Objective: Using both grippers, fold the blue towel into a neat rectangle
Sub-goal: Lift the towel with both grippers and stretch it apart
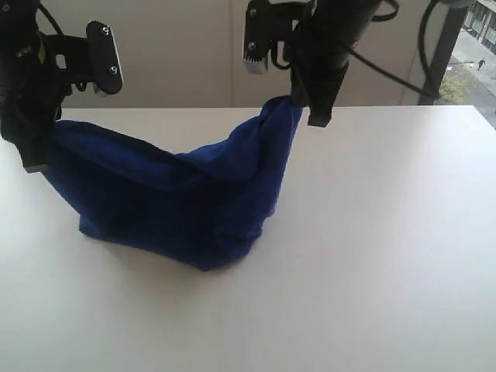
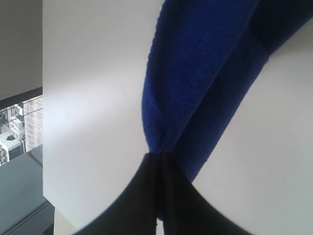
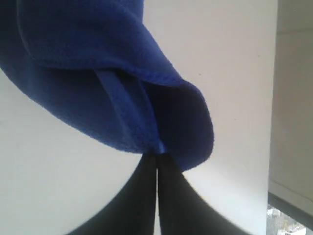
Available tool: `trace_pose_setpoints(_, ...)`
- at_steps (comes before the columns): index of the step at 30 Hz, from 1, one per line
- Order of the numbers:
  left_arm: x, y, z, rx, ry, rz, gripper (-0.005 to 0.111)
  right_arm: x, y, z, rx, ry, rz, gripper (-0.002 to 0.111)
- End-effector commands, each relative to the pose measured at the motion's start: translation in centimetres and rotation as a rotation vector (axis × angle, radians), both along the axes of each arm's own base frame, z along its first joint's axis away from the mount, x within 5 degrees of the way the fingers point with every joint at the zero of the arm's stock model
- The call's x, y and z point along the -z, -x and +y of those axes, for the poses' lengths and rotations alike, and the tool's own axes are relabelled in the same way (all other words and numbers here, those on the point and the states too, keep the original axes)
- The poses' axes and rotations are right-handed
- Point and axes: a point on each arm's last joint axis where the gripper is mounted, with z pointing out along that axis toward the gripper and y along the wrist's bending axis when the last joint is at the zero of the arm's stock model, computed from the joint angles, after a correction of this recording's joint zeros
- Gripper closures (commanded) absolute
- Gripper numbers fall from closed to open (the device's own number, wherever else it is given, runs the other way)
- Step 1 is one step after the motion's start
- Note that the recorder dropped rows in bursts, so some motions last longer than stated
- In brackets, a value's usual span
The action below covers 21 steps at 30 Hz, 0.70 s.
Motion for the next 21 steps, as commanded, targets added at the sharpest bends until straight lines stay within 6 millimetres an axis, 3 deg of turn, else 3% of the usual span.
trace_pose_setpoints(1, -1.5, 1.1, 1.0, -0.036, 0.004, -0.012, 0.107, -4.1, 2.3, -1.7, 0.079, 0.001, -0.062, 0.108)
trace_pose_setpoints(7, -3.6, 2.7, 1.7, -0.036, 0.056, -0.069, 0.107, -7.9, 5.1, -3.0, 0.150, -0.009, -0.138, 0.108)
trace_pose_setpoints(14, -5.1, 4.3, 2.1, -0.034, 0.140, -0.091, 0.107, -11.0, 7.7, -3.9, 0.209, -0.069, -0.214, 0.108)
trace_pose_setpoints(18, -5.3, 4.8, 1.8, -0.018, 0.204, -0.069, 0.107, -11.0, 8.5, -4.1, 0.272, -0.112, -0.199, 0.108)
trace_pose_setpoints(21, -4.7, 5.0, 1.3, 0.034, 0.198, 0.005, 0.107, -9.4, 8.1, -4.0, 0.273, -0.091, -0.149, 0.108)
